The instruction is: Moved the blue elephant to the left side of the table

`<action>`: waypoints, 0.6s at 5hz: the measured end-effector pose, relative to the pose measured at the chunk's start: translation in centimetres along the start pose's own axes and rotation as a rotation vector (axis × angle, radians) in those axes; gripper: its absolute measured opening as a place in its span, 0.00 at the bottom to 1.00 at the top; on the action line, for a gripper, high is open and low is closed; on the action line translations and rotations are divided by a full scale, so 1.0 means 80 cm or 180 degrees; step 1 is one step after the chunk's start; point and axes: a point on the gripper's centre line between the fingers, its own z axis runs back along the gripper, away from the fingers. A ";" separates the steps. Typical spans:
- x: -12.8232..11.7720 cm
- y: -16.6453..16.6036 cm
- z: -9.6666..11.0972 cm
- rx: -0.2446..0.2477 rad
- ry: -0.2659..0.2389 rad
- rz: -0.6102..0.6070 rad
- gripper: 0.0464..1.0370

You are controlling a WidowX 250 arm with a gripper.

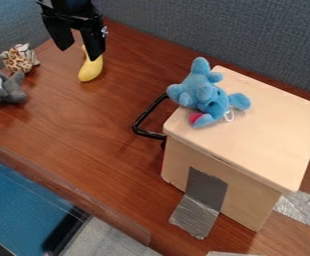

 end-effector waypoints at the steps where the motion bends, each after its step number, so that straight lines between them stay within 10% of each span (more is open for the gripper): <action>1: -0.005 -0.001 -0.013 -0.0056 0.0076 0.0019 0.96; 3: 0.032 -0.073 -0.035 -0.0190 -0.0301 -0.0215 0.96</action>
